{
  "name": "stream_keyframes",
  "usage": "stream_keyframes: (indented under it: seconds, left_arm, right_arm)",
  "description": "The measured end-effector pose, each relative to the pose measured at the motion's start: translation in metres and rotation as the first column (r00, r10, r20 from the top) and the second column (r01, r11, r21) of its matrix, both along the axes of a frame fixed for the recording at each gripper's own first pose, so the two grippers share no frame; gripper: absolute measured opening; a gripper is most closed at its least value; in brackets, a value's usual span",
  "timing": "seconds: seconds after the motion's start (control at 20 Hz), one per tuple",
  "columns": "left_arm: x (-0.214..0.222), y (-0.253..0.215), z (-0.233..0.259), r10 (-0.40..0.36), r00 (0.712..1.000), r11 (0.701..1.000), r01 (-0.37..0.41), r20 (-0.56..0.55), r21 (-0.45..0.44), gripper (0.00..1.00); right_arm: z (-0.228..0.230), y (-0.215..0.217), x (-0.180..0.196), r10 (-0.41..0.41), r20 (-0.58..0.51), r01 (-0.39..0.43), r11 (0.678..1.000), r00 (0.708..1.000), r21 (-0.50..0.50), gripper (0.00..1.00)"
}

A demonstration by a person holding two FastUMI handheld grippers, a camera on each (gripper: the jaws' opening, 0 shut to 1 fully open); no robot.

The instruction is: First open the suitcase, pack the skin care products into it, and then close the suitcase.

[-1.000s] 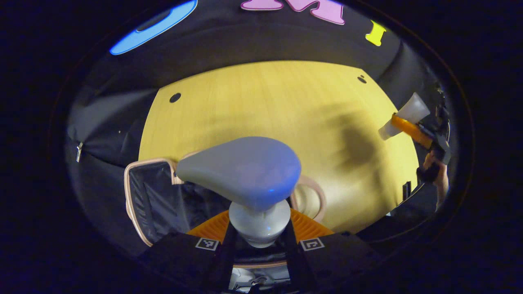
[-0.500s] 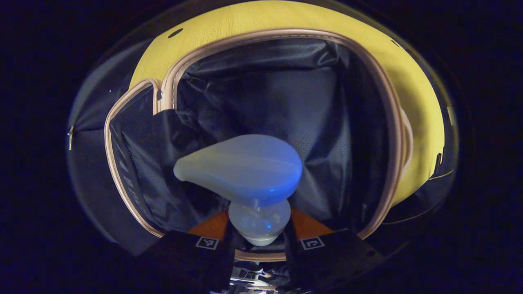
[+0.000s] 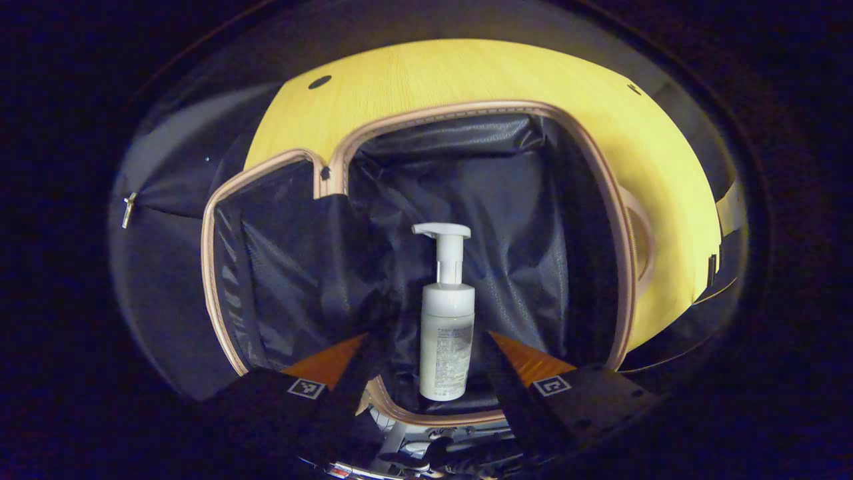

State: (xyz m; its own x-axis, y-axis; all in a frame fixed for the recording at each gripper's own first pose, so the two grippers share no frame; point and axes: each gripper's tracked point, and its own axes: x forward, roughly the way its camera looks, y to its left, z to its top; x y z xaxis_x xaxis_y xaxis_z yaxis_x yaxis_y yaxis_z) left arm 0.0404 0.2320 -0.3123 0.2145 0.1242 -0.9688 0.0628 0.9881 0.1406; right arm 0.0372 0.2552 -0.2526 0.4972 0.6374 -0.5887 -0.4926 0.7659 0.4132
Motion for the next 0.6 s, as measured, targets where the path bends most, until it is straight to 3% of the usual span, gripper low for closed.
stream_keyframes:
  seconds: [0.15, 0.3, 0.4, 0.45, 0.6]
  left_arm:
    - [-0.009, 0.002, 0.035, -0.011, 0.988, 0.998, 0.019, 0.156, -0.054, 0.97]
    - [-0.028, 0.017, 0.060, 0.084, 0.962, 0.988, -0.048, 0.261, -0.144, 0.97]
    - [-0.044, 0.044, 0.075, 0.166, 0.937, 0.977, -0.114, 0.308, -0.181, 0.97]
    - [-0.052, 0.062, 0.082, 0.203, 0.922, 0.971, -0.147, 0.328, -0.187, 0.97]
    - [-0.082, 0.118, 0.083, 0.312, 0.875, 0.947, -0.257, 0.370, -0.192, 0.95]
  right_arm:
    - [-0.003, 0.064, -0.023, 0.080, -0.134, -0.070, 0.995, 0.988, 0.077, 0.31]
    - [-0.031, 0.132, -0.045, 0.131, -0.310, -0.099, 0.988, 0.942, 0.117, 0.32]
    - [-0.068, 0.165, -0.063, 0.127, -0.434, -0.108, 0.992, 0.892, 0.068, 0.37]
    - [-0.088, 0.174, -0.074, 0.120, -0.495, -0.127, 0.992, 0.860, 0.020, 0.32]
    - [-0.131, 0.187, -0.104, 0.064, -0.643, -0.149, 0.986, 0.763, -0.079, 0.32]
